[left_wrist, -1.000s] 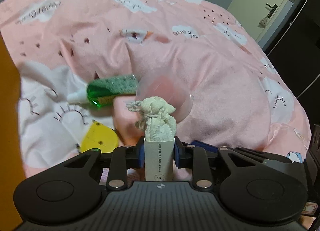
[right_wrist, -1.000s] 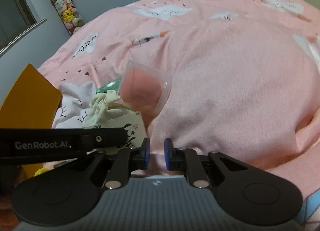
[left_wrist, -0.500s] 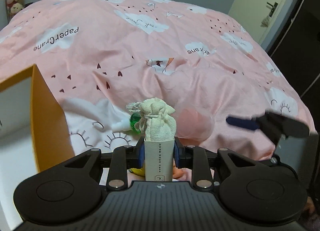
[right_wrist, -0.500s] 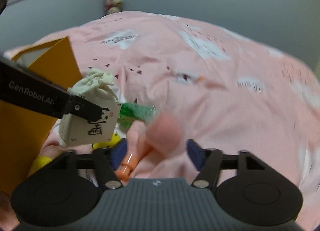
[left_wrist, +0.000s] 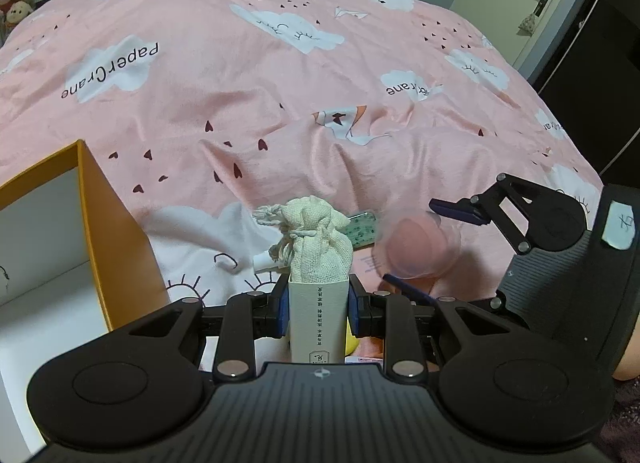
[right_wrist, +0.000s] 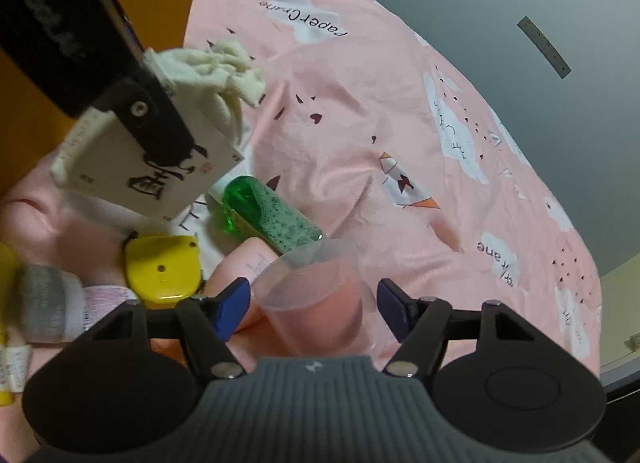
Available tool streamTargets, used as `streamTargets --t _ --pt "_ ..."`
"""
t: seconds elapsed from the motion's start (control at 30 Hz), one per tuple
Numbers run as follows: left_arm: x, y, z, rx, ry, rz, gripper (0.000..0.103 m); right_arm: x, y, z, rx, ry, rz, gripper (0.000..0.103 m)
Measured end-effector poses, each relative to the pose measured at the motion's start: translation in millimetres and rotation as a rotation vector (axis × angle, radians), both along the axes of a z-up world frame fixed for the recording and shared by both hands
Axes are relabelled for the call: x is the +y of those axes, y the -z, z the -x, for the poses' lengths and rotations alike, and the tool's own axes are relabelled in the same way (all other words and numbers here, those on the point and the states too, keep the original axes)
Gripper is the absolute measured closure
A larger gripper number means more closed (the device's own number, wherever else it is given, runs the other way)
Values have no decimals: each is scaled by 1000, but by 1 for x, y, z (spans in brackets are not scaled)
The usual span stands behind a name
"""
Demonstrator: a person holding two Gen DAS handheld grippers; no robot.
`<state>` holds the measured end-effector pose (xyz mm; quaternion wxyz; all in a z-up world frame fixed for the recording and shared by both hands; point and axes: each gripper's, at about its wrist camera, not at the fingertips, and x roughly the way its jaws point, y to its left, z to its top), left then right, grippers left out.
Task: Organize rigid objects
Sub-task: 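Grasp the clear cup with pink sponge with the right tool while the left tool lifts the white box, then carry the white box in the left tool and the cup in the right tool over the orange box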
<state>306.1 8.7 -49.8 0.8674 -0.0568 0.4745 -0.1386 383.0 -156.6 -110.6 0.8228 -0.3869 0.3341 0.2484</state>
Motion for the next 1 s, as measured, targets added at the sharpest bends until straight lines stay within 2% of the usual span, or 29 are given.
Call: streamTargets --t 0.2,0.43,0.63,0.8,0.9,1.0 --pt "3 -3 3 -13 11 9 72 4 -1 0 -5 19 11 37" --pt "5 -24 17 -63 37 59 72 -8 -30 7 5 89 -70 37" --pt "18 -65 39 -131 66 93 72 -13 -80 29 7 87 -218 37" --pt "52 -100 64 -181 47 84 72 -3 -128 51 40 26 -406 37" --pt "80 -111 77 -171 7 45 72 13 -149 64 83 -48 -501 37" --pt "105 -108 88 -116 -30 22 72 34 -161 77 140 -134 -566 37"
